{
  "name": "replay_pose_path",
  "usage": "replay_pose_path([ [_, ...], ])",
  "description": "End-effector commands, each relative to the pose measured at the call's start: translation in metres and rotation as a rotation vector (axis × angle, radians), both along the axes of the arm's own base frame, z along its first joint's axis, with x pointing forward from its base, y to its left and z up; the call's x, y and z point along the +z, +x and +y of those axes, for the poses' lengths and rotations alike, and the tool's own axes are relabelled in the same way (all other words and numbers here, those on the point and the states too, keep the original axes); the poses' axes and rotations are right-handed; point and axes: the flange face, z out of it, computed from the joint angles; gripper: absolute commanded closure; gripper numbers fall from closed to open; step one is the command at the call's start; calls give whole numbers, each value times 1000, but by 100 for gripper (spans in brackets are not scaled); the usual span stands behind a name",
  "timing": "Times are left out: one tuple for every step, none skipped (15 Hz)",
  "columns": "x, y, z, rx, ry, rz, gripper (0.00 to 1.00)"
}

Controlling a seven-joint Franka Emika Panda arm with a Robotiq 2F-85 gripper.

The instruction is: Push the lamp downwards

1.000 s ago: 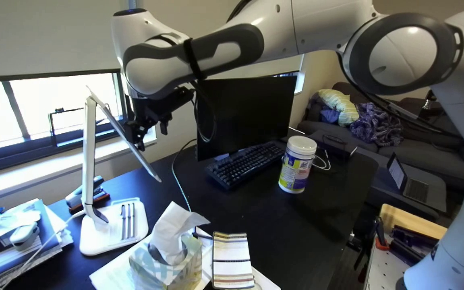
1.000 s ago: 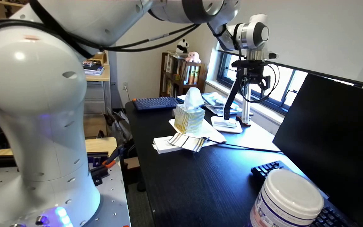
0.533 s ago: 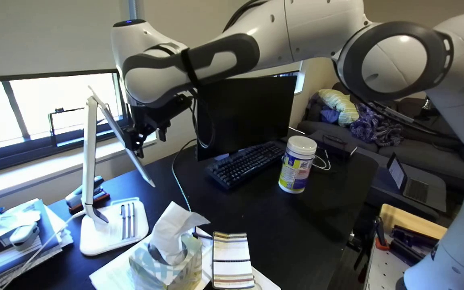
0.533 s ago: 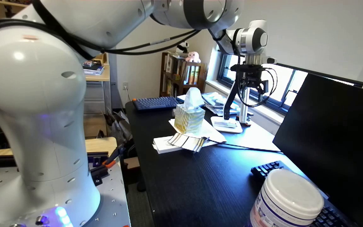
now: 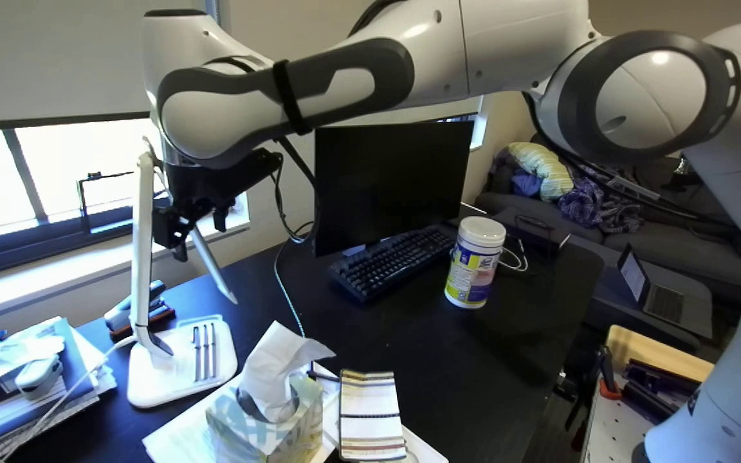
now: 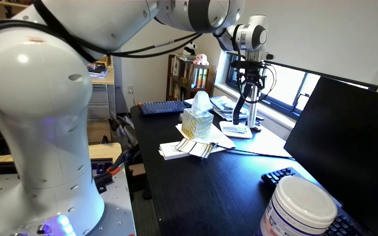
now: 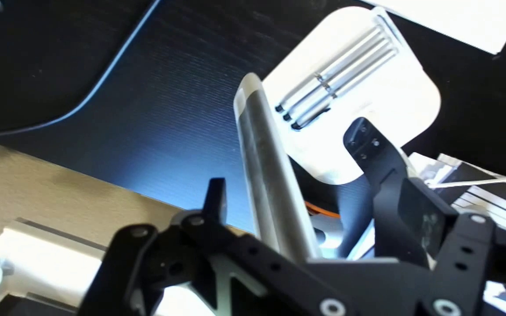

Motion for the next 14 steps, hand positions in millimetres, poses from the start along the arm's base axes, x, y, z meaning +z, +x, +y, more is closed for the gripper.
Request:
replay_pose_path([
  [14, -7, 19, 62, 33, 11, 0],
  [15, -8, 19, 67, 38, 17, 0],
  [16, -9, 17, 65, 43, 22, 0],
  [16, -9, 15, 67, 44, 24, 0],
  [19, -8, 10, 69, 45, 26, 0],
  [20, -8, 6, 72, 44, 29, 0],
  [23, -8, 2, 94, 51, 40, 0],
  [25, -9, -2, 121, 51, 46, 0],
  [28, -10, -5, 155, 53, 57, 0],
  [31, -12, -8, 200, 52, 72, 0],
  [34, -16, -10, 244, 48, 89, 0],
  [36, -20, -13, 270, 46, 108, 0],
  [39, -26, -18, 267, 33, 135, 0],
  [43, -31, -24, 247, 8, 142, 0],
])
